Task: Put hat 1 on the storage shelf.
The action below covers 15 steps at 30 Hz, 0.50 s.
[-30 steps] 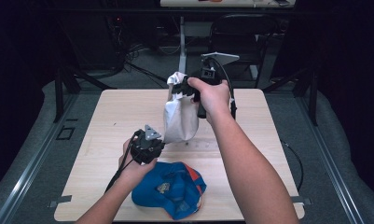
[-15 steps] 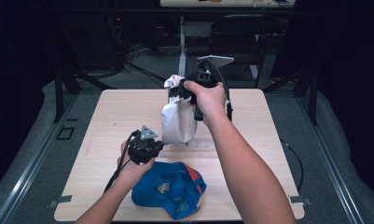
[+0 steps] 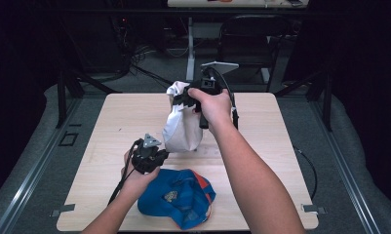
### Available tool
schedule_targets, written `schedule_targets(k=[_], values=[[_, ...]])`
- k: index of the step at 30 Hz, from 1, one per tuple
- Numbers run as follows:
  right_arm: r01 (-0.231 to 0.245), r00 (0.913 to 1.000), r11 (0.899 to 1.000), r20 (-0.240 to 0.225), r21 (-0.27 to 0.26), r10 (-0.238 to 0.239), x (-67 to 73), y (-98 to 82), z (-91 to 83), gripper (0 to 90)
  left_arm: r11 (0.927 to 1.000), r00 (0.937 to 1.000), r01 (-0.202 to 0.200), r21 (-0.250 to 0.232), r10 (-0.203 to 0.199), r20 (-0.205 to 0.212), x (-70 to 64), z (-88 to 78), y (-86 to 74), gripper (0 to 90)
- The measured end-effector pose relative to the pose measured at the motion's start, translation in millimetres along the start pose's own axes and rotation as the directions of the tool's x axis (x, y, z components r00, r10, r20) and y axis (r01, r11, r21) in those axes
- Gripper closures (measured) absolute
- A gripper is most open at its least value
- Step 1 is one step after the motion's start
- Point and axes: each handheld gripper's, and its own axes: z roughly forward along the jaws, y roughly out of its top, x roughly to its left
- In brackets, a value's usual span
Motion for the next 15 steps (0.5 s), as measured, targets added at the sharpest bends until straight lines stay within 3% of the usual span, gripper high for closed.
schedule_targets(k=[2,6,10,12,15], values=[[0.004,0.9999,1.000,0.011,0.009,-0.004,-0.5,-0.9,3.5,81.7,0.9996,0.9996,0.028,-0.001,-0.028,0.000,1.8,1.6,-3.1,84.5],[0.009,0.9998,1.000,0.018,0.019,-0.009,-1.8,-1.6,5.8,81.7,0.9989,0.9989,0.047,0.003,-0.047,-0.004,3.1,2.8,-6.1,85.1],[0.013,0.9993,1.000,0.036,0.024,-0.014,-4.0,-3.4,10.8,81.7,0.9967,0.9969,0.075,0.030,-0.075,0.023,8.8,3.8,-10.9,85.5],[0.013,0.9992,1.000,0.036,0.022,-0.014,-4.5,-3.8,11.9,81.7,0.9958,0.9958,0.091,0.013,-0.091,0.014,9.1,5.9,-12.6,85.6],[0.019,0.9985,0.999,0.051,0.036,-0.021,-7.8,-5.0,14.5,81.7,0.9945,0.9950,0.097,0.038,-0.098,0.019,10.0,7.8,-14.1,85.8]])
